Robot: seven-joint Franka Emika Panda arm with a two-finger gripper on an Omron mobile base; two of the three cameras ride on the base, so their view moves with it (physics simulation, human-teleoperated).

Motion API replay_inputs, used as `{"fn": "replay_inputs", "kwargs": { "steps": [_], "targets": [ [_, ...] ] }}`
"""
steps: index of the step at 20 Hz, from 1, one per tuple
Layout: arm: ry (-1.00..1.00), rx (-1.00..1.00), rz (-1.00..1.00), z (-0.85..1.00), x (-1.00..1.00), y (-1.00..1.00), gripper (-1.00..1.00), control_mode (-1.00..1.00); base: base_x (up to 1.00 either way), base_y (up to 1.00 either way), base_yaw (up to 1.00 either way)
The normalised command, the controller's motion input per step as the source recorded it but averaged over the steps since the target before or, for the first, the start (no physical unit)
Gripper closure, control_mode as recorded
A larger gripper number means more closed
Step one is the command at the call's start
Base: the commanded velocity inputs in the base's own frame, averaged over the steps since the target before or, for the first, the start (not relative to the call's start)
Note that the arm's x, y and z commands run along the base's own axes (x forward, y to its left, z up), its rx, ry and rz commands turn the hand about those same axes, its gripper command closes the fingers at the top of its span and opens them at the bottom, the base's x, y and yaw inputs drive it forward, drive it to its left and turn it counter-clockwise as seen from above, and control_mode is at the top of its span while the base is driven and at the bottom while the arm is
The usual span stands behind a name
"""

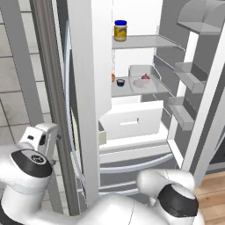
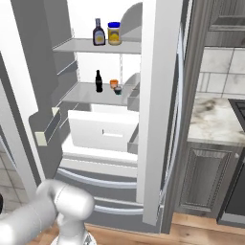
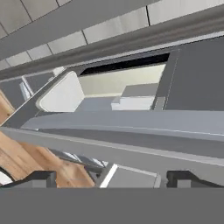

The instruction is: Place the tupperware on the second highest shelf of the fridge. Make space for the tupperware among the existing items by rearranging them on the shelves if needed. Close the fridge door when finished.

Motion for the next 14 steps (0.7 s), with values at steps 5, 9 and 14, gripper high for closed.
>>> {"fn": "replay_inputs", "kwargs": {
  "steps": [5,9,14],
  "targets": [
    [0.0,-0.22,-0.02,-0.48,0.51,0.36,-1.0,-1.0,0.0,0.0,0.0],
    [0.0,-0.14,-0.08,-0.35,0.44,0.04,-1.0,-1.0,0.0,0.0,0.0],
    [0.01,-0.06,-0.06,-0.37,0.35,-0.05,-1.0,-1.0,0.0,0.0,0.0]
  ]
}}
